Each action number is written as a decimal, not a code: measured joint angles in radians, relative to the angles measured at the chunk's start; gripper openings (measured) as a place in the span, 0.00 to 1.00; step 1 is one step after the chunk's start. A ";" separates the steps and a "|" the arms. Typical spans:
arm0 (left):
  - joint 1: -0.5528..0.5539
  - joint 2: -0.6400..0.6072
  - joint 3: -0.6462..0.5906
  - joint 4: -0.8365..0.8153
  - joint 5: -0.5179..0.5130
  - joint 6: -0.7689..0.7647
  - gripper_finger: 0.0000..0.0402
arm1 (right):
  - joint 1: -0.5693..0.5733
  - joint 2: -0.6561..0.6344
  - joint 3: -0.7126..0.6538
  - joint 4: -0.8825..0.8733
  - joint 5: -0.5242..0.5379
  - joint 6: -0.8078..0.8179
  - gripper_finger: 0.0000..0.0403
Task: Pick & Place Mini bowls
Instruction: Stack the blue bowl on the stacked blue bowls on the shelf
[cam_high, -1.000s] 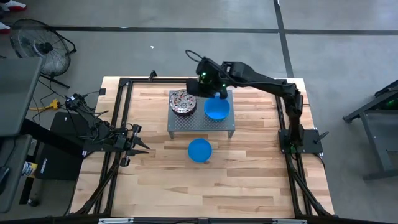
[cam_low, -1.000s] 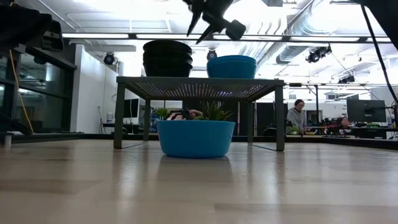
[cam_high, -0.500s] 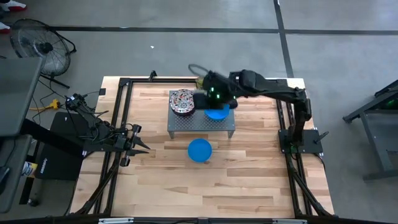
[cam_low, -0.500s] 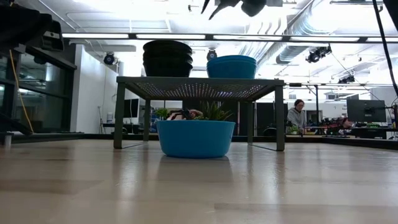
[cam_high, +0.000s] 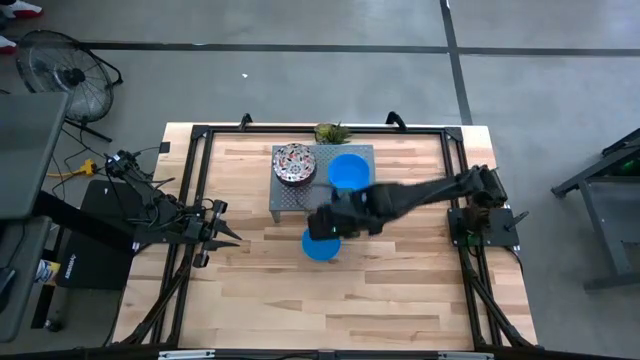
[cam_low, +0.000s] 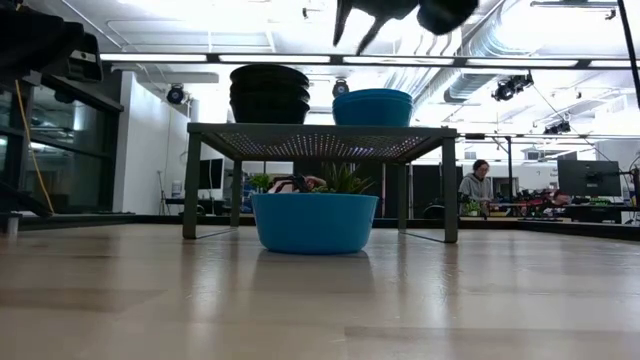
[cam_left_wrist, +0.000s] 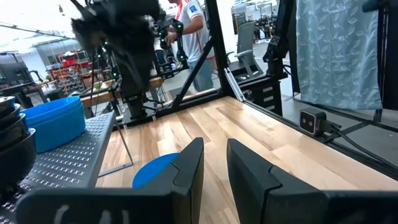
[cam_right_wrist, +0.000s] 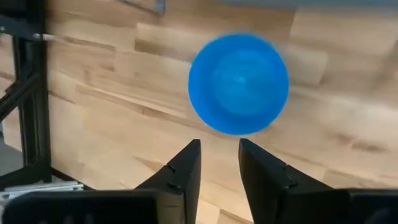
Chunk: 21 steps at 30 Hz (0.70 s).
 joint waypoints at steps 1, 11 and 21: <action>0.000 0.000 0.000 0.000 0.000 0.000 0.16 | 0.017 0.000 -0.037 0.037 0.010 0.033 0.24; 0.000 0.000 0.000 0.000 0.000 0.000 0.16 | 0.084 0.000 -0.412 0.393 0.059 0.326 0.48; 0.000 0.000 0.000 0.000 0.000 0.000 0.16 | 0.037 0.000 -0.599 0.591 -0.005 0.398 0.56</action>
